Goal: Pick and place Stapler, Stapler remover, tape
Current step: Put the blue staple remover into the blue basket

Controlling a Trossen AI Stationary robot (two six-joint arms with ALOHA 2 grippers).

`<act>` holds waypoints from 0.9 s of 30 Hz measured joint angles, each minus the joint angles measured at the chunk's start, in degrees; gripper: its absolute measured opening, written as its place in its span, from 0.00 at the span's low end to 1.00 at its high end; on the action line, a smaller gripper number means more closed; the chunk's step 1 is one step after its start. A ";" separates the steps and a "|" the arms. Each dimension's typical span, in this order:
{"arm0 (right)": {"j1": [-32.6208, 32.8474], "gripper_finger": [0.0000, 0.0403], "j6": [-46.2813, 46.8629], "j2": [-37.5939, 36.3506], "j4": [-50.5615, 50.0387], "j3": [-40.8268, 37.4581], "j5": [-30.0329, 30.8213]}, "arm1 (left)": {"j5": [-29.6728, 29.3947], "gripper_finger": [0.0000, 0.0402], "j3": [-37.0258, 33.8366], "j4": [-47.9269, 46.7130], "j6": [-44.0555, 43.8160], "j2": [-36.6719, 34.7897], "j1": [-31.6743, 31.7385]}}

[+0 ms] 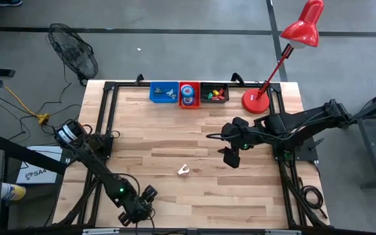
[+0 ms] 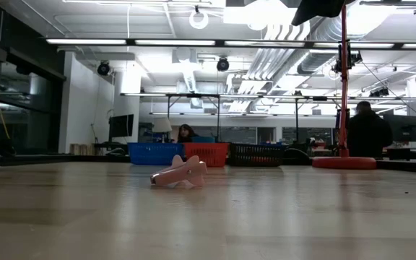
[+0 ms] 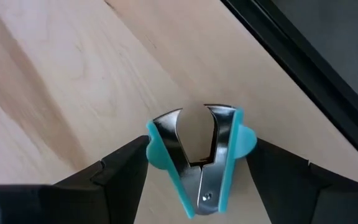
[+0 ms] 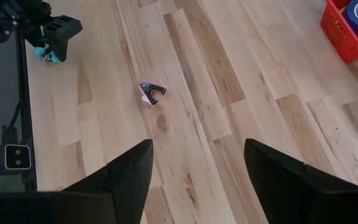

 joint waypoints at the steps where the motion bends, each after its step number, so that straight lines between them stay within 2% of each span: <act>1: 0.00 0.60 0.00 0.00 0.00 0.00 -0.02 | -0.32 0.65 0.00 0.14 -0.48 0.00 0.00; 5: 0.00 0.60 0.13 0.00 0.00 0.00 0.54 | -1.29 0.58 0.00 0.47 -0.68 0.03 0.00; 13: -0.02 0.60 0.39 0.00 0.02 0.00 0.72 | -1.71 0.35 0.00 1.34 -1.22 0.04 0.00; 18: -0.04 0.60 0.26 0.00 0.05 0.00 1.07 | -3.91 0.22 0.00 1.39 -3.34 0.04 0.02; 23: -0.04 0.60 -0.73 0.00 0.05 0.00 2.28 | -6.85 0.21 1.04 1.45 -4.74 -0.05 1.92; 27: -0.04 0.60 -2.88 0.00 0.11 0.00 3.97 | -13.07 0.21 2.86 1.41 -3.17 -1.50 5.24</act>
